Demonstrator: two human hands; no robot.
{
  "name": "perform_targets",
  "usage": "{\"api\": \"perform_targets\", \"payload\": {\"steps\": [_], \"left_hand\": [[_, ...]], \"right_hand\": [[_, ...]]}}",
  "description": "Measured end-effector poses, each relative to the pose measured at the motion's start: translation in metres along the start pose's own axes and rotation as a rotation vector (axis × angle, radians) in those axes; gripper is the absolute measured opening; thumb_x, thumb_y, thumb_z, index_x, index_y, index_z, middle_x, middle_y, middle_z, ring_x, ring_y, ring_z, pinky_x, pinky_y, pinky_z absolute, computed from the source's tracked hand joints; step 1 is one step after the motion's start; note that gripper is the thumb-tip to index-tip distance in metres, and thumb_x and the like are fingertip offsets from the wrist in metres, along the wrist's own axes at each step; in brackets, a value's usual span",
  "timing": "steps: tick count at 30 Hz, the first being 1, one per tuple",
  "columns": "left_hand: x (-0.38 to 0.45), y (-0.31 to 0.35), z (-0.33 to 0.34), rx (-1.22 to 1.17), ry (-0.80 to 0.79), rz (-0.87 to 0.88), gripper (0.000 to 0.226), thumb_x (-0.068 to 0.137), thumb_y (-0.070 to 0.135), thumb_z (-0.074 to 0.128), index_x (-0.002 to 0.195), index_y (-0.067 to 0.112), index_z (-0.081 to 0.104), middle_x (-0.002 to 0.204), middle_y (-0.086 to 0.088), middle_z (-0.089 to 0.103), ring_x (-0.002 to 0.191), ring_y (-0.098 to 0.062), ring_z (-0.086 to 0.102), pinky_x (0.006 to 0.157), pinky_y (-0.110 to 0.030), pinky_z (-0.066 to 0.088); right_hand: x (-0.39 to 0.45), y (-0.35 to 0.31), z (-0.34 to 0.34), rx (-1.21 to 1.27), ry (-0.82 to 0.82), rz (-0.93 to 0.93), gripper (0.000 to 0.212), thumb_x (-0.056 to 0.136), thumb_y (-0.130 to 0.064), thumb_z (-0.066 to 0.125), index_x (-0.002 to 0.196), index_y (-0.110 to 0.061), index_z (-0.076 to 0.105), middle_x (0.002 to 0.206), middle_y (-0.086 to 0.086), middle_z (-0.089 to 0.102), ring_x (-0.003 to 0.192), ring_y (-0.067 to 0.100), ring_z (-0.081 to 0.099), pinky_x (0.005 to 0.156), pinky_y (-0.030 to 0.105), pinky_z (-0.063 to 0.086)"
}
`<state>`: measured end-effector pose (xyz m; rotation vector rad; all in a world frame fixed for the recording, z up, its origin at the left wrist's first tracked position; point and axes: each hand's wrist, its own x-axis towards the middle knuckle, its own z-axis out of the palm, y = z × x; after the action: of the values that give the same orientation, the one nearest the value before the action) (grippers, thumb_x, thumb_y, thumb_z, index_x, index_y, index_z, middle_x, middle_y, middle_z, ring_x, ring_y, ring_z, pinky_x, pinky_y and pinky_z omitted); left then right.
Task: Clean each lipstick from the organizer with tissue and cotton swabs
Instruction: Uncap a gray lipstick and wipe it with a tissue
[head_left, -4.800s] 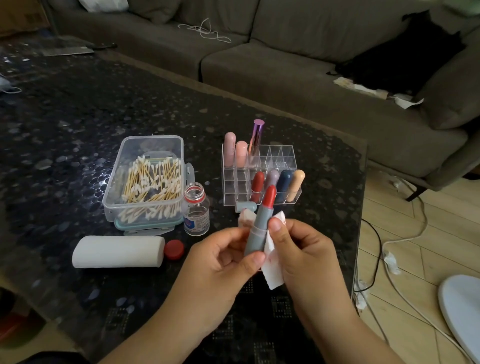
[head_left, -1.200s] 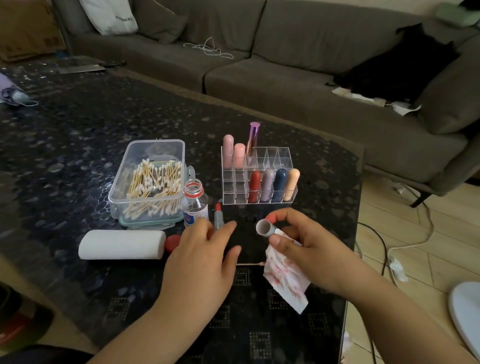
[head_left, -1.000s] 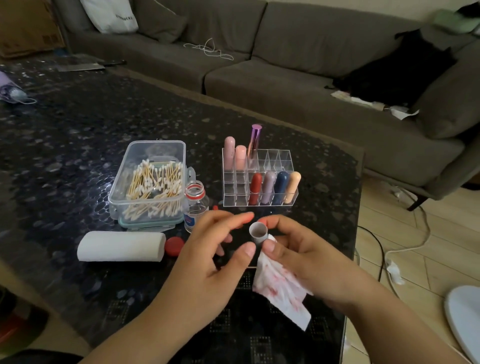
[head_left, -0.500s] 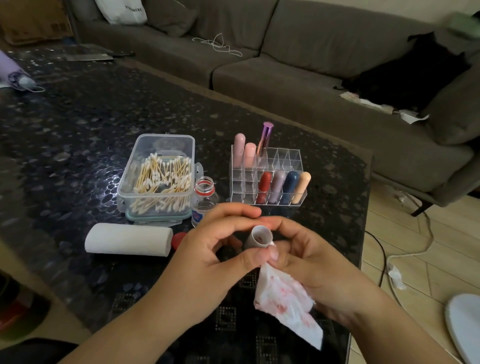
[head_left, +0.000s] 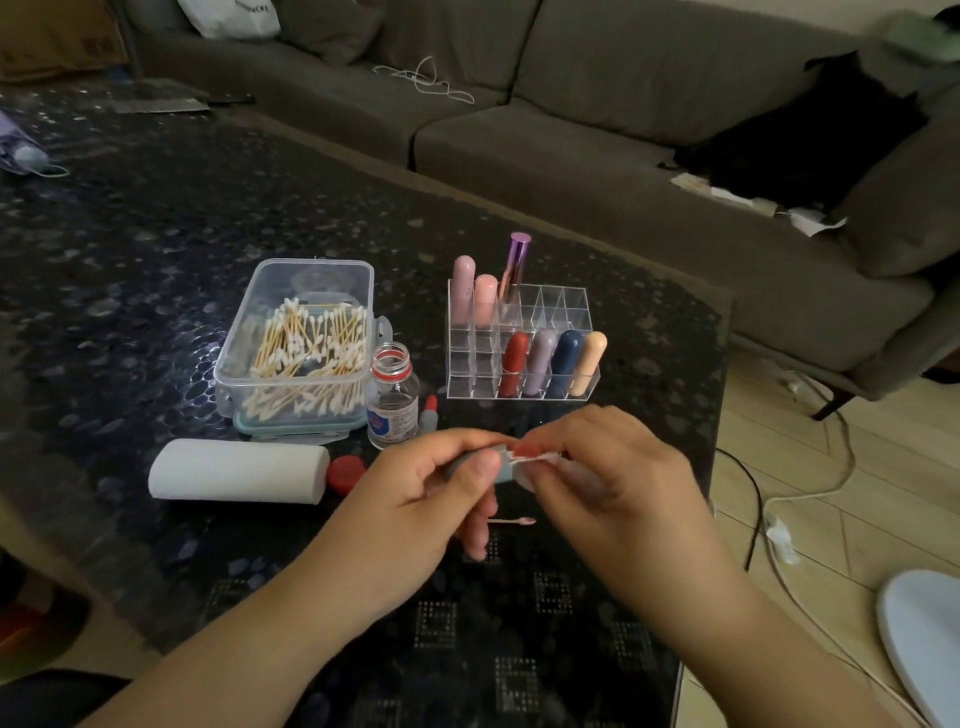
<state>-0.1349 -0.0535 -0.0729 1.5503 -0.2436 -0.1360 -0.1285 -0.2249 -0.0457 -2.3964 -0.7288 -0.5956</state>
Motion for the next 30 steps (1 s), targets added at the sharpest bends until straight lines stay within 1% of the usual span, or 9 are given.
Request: {"api": "perform_targets", "payload": {"steps": [6, 10, 13, 16, 18, 20, 24, 27, 30], "left_hand": [[-0.001, -0.002, 0.005, -0.011, -0.007, -0.061, 0.032, 0.090, 0.047, 0.042, 0.105, 0.024, 0.059, 0.057, 0.009, 0.047, 0.057, -0.009, 0.045, 0.064, -0.022, 0.041], [-0.001, -0.001, 0.002, -0.067, 0.011, -0.092, 0.024, 0.090, 0.035, 0.040, 0.097, 0.017, 0.055, 0.060, 0.005, 0.046, 0.061, -0.012, 0.044, 0.069, -0.031, 0.039], [-0.001, -0.003, 0.000, -0.039, 0.010, -0.058, 0.018, 0.094, 0.039, 0.047, 0.094, 0.023, 0.055, 0.061, 0.008, 0.048, 0.063, -0.011, 0.046, 0.071, -0.032, 0.039], [-0.002, -0.006, -0.004, 0.017, -0.042, -0.011, 0.019, 0.084, 0.051, 0.048, 0.092, 0.035, 0.055, 0.065, 0.009, 0.051, 0.068, -0.012, 0.048, 0.075, -0.036, 0.040], [-0.003, -0.007, -0.006, 0.076, -0.083, 0.016, 0.027, 0.079, 0.056, 0.044, 0.095, 0.036, 0.054, 0.067, 0.008, 0.051, 0.070, -0.013, 0.047, 0.073, -0.036, 0.039], [-0.005, -0.005, -0.006, 0.127, -0.099, 0.047, 0.027, 0.081, 0.056, 0.042, 0.097, 0.037, 0.052, 0.069, 0.008, 0.051, 0.071, -0.011, 0.048, 0.073, -0.035, 0.041], [-0.009, -0.003, -0.003, 0.261, -0.107, 0.093, 0.009, 0.087, 0.045, 0.041, 0.093, 0.043, 0.047, 0.077, 0.027, 0.056, 0.074, 0.009, 0.050, 0.069, -0.008, 0.038], [-0.010, 0.002, 0.000, 0.205, -0.050, 0.069, 0.019, 0.090, 0.049, 0.036, 0.100, 0.039, 0.048, 0.073, 0.024, 0.056, 0.075, 0.006, 0.048, 0.071, -0.009, 0.039], [-0.005, 0.006, 0.002, 0.080, 0.019, -0.002, 0.043, 0.086, 0.053, 0.034, 0.099, 0.016, 0.052, 0.059, 0.007, 0.055, 0.057, -0.007, 0.049, 0.060, -0.017, 0.045]], "right_hand": [[0.000, -0.010, 0.003, 0.144, 0.033, 0.110, 0.005, 0.083, -0.020, 0.066, 0.087, -0.020, 0.068, 0.081, -0.015, 0.062, 0.078, -0.002, 0.059, 0.068, 0.007, 0.044], [-0.001, -0.012, -0.002, 0.384, -0.102, 0.272, 0.015, 0.086, -0.014, 0.067, 0.092, -0.028, 0.071, 0.086, -0.015, 0.066, 0.087, -0.002, 0.062, 0.073, 0.007, 0.045], [0.002, -0.015, -0.006, 0.533, -0.192, 0.413, 0.013, 0.084, -0.025, 0.063, 0.088, -0.033, 0.072, 0.088, -0.015, 0.070, 0.087, -0.002, 0.064, 0.076, 0.010, 0.048], [0.005, -0.016, -0.005, 0.748, -0.144, 0.591, 0.005, 0.076, -0.022, 0.068, 0.079, -0.023, 0.072, 0.079, -0.006, 0.073, 0.074, 0.003, 0.068, 0.068, 0.015, 0.052], [0.006, -0.013, -0.003, 0.845, -0.131, 0.699, 0.022, 0.063, -0.029, 0.072, 0.081, -0.018, 0.067, 0.075, -0.001, 0.072, 0.069, 0.009, 0.067, 0.066, 0.021, 0.053], [0.005, -0.011, -0.003, 0.827, -0.221, 0.767, 0.034, 0.061, -0.035, 0.072, 0.089, -0.016, 0.065, 0.077, 0.001, 0.073, 0.070, 0.011, 0.067, 0.067, 0.024, 0.054], [0.004, -0.013, -0.005, 0.769, -0.378, 0.801, 0.008, 0.085, -0.020, 0.066, 0.085, -0.013, 0.070, 0.077, 0.003, 0.074, 0.067, 0.008, 0.066, 0.063, 0.017, 0.052], [0.005, -0.013, -0.008, 0.716, -0.336, 0.741, 0.005, 0.084, -0.017, 0.068, 0.080, -0.014, 0.070, 0.076, 0.002, 0.073, 0.067, 0.008, 0.066, 0.062, 0.017, 0.050], [0.006, -0.014, -0.009, 0.557, -0.297, 0.628, 0.007, 0.083, -0.018, 0.069, 0.076, -0.022, 0.068, 0.070, -0.013, 0.070, 0.064, -0.003, 0.062, 0.060, 0.010, 0.046]]}}
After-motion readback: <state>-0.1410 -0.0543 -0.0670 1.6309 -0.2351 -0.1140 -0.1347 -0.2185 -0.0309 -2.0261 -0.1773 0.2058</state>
